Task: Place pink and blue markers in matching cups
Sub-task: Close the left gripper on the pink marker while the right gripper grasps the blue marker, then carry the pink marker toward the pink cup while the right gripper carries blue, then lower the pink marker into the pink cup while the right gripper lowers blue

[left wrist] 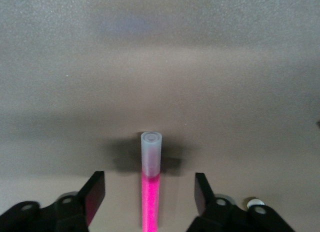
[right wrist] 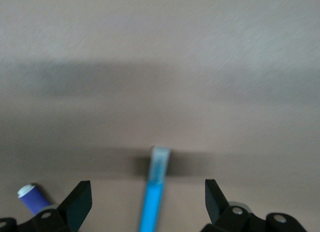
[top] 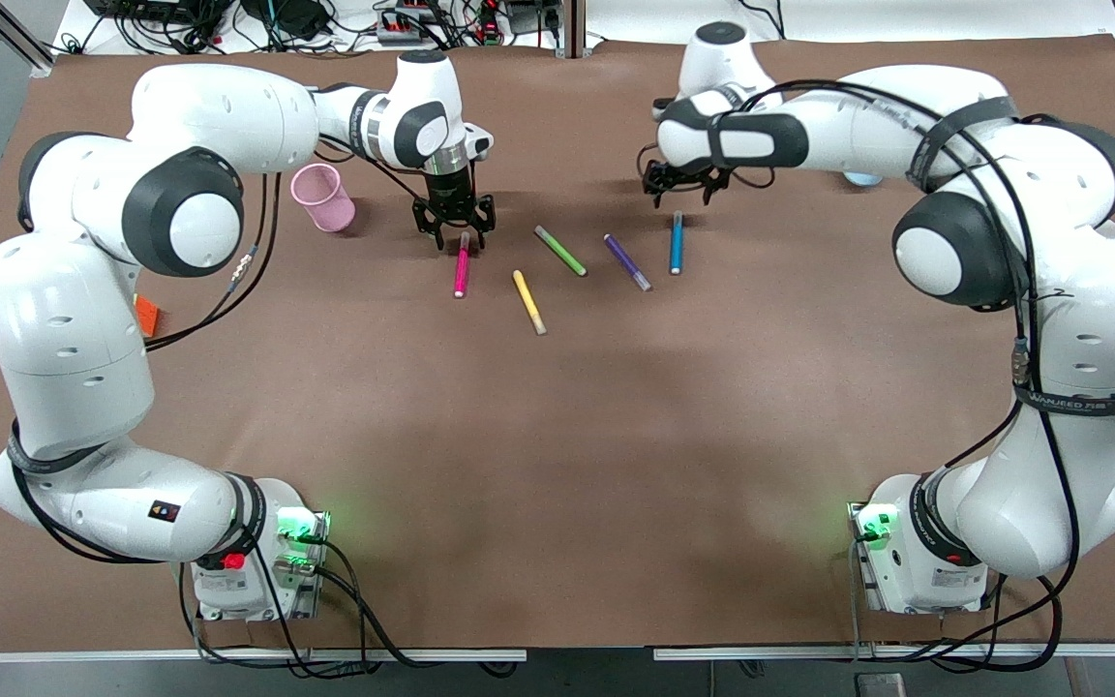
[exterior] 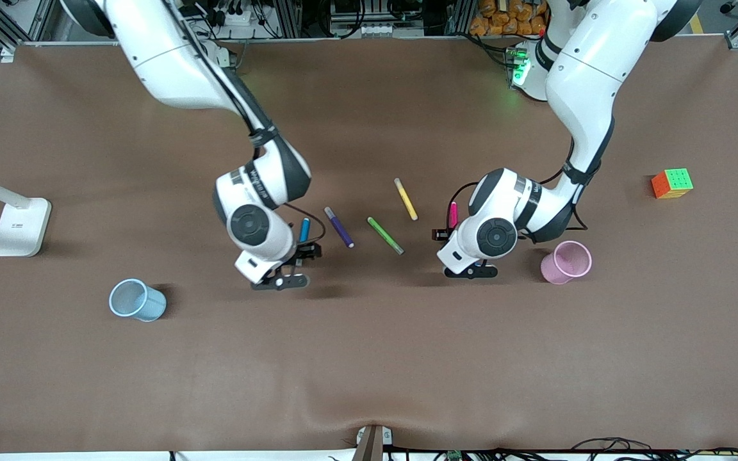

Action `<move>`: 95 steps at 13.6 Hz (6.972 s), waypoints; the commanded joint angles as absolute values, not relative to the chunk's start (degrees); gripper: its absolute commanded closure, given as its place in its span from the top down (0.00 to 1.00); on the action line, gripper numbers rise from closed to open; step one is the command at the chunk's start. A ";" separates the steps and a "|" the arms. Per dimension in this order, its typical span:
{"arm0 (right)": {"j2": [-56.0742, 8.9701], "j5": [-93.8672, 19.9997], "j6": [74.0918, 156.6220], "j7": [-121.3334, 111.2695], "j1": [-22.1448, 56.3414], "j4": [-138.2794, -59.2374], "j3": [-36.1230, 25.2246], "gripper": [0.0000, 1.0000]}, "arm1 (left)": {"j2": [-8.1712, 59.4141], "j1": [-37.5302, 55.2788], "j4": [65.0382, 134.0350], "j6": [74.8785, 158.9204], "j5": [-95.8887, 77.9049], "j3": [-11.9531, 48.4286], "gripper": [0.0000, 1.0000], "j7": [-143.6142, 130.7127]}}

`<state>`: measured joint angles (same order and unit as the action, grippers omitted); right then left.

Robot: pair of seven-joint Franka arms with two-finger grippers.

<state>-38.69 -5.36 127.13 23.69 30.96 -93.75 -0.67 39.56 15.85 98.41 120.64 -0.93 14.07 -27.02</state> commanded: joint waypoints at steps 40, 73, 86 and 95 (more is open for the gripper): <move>-24.97 -2.63 129.64 -8.78 22.86 -95.19 -1.32 0.00 | 21.88 -2.63 85.25 102.22 13.10 12.22 0.00 -21.01; -20.57 -37.79 125.07 -97.54 -3.60 -94.04 -1.32 0.00 | 37.26 10.99 85.43 91.06 48.69 12.13 0.00 -92.54; -23.38 -43.94 114.00 -111.71 -9.66 -93.96 -1.23 0.00 | 40.25 10.81 84.55 90.17 47.20 12.39 0.22 -94.57; -28.04 -52.91 110.04 -111.71 -12.66 -91.67 -1.23 0.00 | 36.48 10.37 79.29 90.26 47.30 12.92 1.00 -75.87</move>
<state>-27.14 -51.30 111.50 -111.01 -11.25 -93.29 -2.16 37.59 10.59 80.60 90.47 48.17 12.45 -79.35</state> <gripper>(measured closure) 0.833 0.079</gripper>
